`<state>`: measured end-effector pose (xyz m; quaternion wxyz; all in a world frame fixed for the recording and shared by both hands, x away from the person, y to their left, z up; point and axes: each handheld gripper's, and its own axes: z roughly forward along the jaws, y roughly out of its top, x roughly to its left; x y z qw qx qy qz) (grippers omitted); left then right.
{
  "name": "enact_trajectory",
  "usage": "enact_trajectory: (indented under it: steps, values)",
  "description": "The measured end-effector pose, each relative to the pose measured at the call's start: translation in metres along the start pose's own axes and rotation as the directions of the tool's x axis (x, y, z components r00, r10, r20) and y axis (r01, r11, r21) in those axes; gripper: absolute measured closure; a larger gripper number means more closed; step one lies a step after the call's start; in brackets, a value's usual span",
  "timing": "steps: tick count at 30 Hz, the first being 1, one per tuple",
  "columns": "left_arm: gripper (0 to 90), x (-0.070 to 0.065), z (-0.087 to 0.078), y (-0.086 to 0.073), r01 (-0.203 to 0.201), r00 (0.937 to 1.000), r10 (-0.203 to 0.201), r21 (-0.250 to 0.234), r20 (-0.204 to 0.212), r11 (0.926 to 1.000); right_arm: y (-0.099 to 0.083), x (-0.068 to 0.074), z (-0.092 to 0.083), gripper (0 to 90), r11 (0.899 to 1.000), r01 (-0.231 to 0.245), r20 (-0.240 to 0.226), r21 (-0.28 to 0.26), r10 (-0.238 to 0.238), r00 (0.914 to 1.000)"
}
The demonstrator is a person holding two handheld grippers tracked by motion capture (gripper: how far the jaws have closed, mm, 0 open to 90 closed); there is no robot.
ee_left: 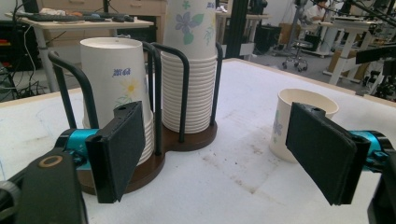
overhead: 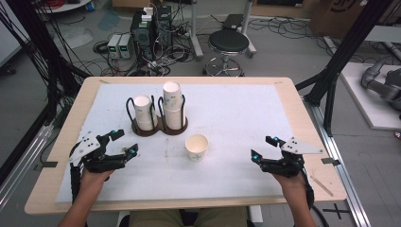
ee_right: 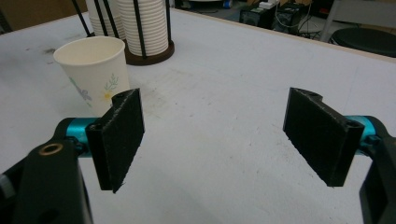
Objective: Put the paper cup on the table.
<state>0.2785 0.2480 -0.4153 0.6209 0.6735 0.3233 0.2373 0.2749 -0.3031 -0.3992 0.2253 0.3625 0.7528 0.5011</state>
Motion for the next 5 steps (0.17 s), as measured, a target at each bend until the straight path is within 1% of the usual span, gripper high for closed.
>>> enact_trajectory:
  steps: [5]
  values:
    - [20.0,0.0014,0.0006,-0.0001,-0.001,1.0000,0.001,-0.002,-0.003,1.0000,-0.0006,-0.0013,-0.0003,21.2,1.000,-0.004,0.002,-0.001,0.004,1.0000]
